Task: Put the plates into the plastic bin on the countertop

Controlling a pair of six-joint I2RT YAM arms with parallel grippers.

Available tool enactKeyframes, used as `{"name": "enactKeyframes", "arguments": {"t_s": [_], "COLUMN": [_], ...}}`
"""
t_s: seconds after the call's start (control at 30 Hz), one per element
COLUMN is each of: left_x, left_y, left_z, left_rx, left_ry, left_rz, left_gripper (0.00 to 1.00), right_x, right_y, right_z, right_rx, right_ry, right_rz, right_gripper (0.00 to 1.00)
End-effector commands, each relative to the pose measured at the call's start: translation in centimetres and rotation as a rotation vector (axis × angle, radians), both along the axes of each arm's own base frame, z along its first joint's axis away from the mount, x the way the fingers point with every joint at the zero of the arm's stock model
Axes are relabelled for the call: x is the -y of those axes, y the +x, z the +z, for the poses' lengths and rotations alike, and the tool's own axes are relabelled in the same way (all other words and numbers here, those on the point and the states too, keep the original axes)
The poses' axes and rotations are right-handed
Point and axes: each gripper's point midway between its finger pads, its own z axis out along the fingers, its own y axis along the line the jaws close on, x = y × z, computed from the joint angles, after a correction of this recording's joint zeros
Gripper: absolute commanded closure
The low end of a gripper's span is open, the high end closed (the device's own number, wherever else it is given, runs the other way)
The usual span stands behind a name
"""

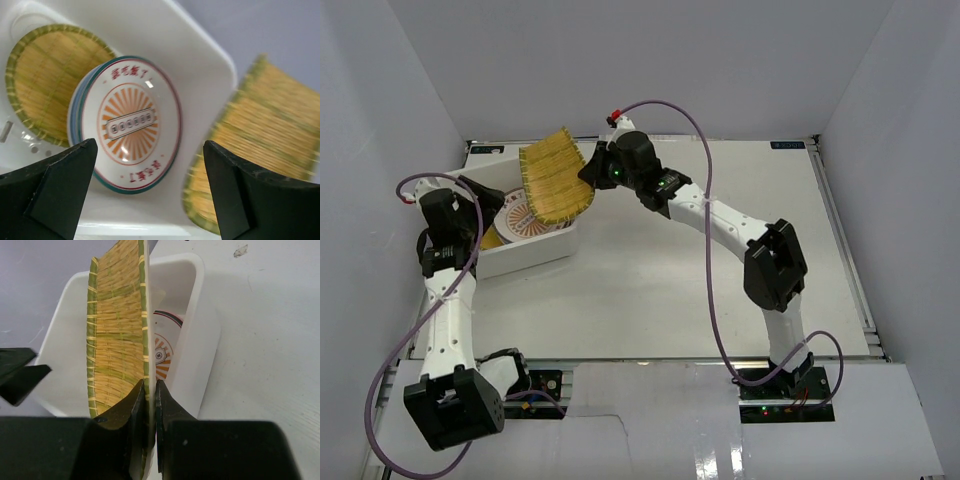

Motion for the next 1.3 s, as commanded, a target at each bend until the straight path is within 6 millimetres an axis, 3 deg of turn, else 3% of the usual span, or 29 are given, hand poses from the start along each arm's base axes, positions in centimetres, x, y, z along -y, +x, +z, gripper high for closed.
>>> {"name": "enactKeyframes", "arguments": {"t_s": [0.0,0.07,0.13,0.23,0.27,0.3,0.37,0.4,0.43,0.47,0.53,0.57,0.6,0.63,0.7,0.73,0.8,0.9,0.93,0.97,1.0,1.03,1.07,1.1,1.13,1.17,1.2,1.23,1.27], "left_x": [0.9,1.4,3.0,5.9,6.8,7.5,9.7,10.4,11.7,12.8,14.6,15.4,15.8,16.4,16.9,17.3,17.6,18.1,18.2,18.4,18.5,18.7,18.8,18.9,19.2,19.4,19.6,19.7,20.6], "left_y": [0.1,-0.2,-0.3,-0.7,-0.8,-1.0,-1.5,-1.7,-2.0,-2.2,-2.8,-3.3,-3.6,-4.0,-4.9,-5.3,-6.3,-7.8,-8.2,-8.5,-8.9,-9.5,-9.8,-10.2,-10.7,-10.9,-11.2,-11.4,-12.0], "left_z": [8.1,12.6,15.6,17.2,17.2,17.2,17.1,16.8,16.5,15.7,14.8,14.5,14.5,14.3,15.1,15.4,16.3,18.0,18.6,19.1,19.6,20.6,21.1,21.6,22.0,22.1,22.0,21.8,21.1], "left_rx": [0.197,0.279,0.341,0.391,0.396,0.4,0.408,0.403,0.395,0.379,0.36,0.358,0.362,0.36,0.387,0.398,0.432,0.494,0.51,0.521,0.534,0.561,0.572,0.587,0.599,0.602,0.604,0.602,0.598], "left_ry": [0.002,0.02,0.013,-0.007,-0.016,-0.018,-0.032,-0.032,-0.042,-0.058,-0.065,-0.063,-0.044,-0.041,-0.022,-0.018,0.0,0.025,0.028,0.032,0.036,0.044,0.043,0.048,0.049,0.049,0.048,0.048,0.04], "left_rz": [-0.037,-0.06,-0.153,-0.311,-0.355,-0.391,-0.5,-0.537,-0.592,-0.66,-0.745,-0.777,-0.795,-0.817,-0.836,-0.851,-0.87,-0.906,-0.913,-0.923,-0.931,-0.944,-0.952,-0.963,-0.986,-0.998,-1.014,-1.023,-1.063], "left_gripper": [0.02,0.02,0.02,0.02,0.02,0.02,0.02,0.02,0.02,0.02,0.02,0.02,0.02,0.02,0.02,0.02,0.02,0.02,0.02,0.02,0.02,0.02,0.02,0.02,0.02,0.02,0.02,0.02,0.02], "right_x": [-2.1,-3.7,-5.2,-7.5,-8.2,-9.0,-10.1,-10.5,-10.8,-10.8,-10.1,-9.7,-9.1,-8.2,-6.7,-5.2,-3.2,1.5,4.0,5.8,7.4,9.8,12.0,13.6,16.1,18.3,20.1,23.0,24.8], "right_y": [1.3,1.2,0.4,-0.7,-0.7,-1.3,-1.6,-1.5,-1.8,-1.5,-1.6,-1.5,-1.6,-1.8,-2.0,-2.8,-3.4,-5.5,-6.8,-7.2,-7.9,-9.1,-9.8,-10.5,-11.8,-12.4,-13.1,-14.0,-14.5], "right_z": [4.3,3.6,3.1,2.2,0.9,1.5,0.3,0.7,0.7,0.4,2.0,2.5,2.6,5.0,5.0,7.7,8.3,6.9,9.0,4.3,3.3,4.7,0.5,-0.3,1.8,-1.4,-1.8,0.2,-1.6], "right_rx": [0.068,0.06,0.056,0.051,0.039,0.043,0.023,0.03,0.027,0.03,0.065,0.083,0.099,0.159,0.187,0.226,0.273,0.296,0.326,0.289,0.283,0.307,0.27,0.275,0.309,0.286,0.29,0.325,0.315], "right_ry": [0.108,0.105,0.103,0.105,0.093,0.108,0.109,0.119,0.119,0.108,0.103,0.099,0.082,0.085,0.04,0.056,0.025,-0.019,0.008,-0.068,-0.087,-0.063,-0.144,-0.164,-0.12,-0.182,-0.206,-0.161,-0.196], "right_rz": [-0.009,0.007,0.032,0.06,0.064,0.076,0.083,0.063,0.067,0.048,0.031,0.017,0.01,0.008,-0.008,-0.015,-0.036,-0.073,-0.09,-0.117,-0.134,-0.156,-0.183,-0.202,-0.234,-0.27,-0.291,-0.363,-0.393], "right_gripper": [0.92,0.92,0.92,0.92,0.92,0.92,0.92,0.85,0.71,0.39,0.14,0.07,0.1,0.1,0.1,0.1,0.1,0.1,0.1,0.1,0.1,0.1,0.1,0.1,0.1,0.1,0.1,0.1,0.1]}}
